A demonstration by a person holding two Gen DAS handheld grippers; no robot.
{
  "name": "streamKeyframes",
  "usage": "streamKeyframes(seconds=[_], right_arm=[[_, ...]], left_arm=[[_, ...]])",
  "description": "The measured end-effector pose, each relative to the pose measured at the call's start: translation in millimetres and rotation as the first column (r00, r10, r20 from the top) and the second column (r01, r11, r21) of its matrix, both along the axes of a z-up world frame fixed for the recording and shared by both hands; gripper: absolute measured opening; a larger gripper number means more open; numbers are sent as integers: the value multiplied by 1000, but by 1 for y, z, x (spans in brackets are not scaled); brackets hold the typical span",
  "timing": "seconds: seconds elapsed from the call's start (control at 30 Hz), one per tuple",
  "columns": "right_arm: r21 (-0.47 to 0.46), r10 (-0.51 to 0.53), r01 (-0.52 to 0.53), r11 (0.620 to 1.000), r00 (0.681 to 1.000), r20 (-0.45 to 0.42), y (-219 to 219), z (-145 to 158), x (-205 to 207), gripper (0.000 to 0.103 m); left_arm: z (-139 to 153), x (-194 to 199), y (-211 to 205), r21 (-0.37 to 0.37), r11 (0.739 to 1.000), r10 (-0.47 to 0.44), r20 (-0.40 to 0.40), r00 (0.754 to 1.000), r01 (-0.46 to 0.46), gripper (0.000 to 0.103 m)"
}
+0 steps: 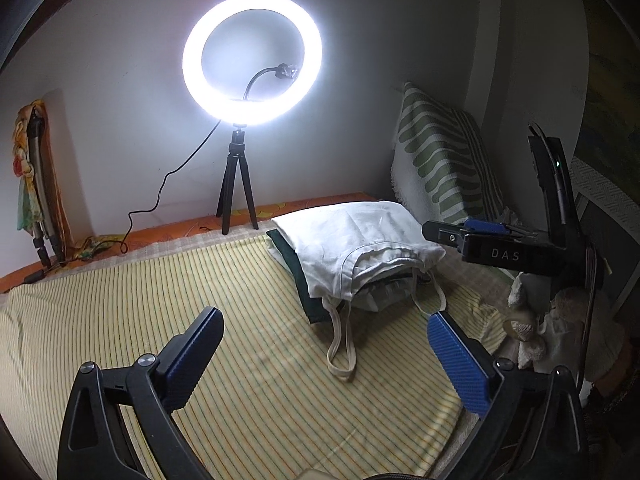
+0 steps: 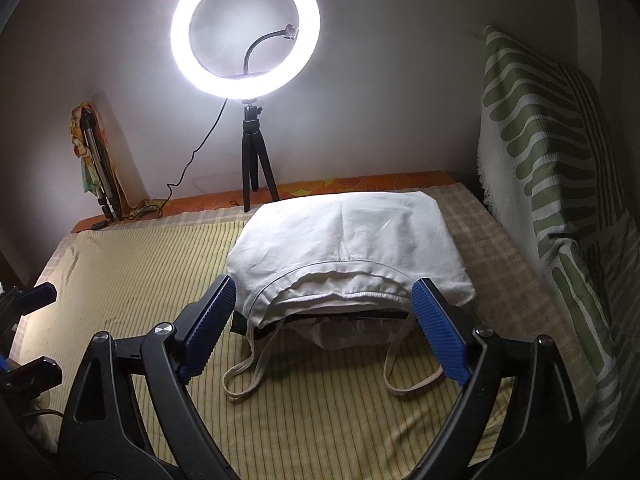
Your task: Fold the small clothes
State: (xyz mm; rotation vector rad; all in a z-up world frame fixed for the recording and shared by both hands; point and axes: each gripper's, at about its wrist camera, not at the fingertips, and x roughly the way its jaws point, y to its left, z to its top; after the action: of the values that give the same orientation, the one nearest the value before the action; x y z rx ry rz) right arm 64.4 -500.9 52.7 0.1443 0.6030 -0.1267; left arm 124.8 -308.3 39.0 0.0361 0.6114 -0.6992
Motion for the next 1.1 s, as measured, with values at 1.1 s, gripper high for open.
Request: streamKeyframes(seconds=[1.1], right_arm=[[28,-65,65,997,998,0,34,-51,-3,103]], left_arm=[[-43,-14,22,187,979,84,17,996,-86,103]])
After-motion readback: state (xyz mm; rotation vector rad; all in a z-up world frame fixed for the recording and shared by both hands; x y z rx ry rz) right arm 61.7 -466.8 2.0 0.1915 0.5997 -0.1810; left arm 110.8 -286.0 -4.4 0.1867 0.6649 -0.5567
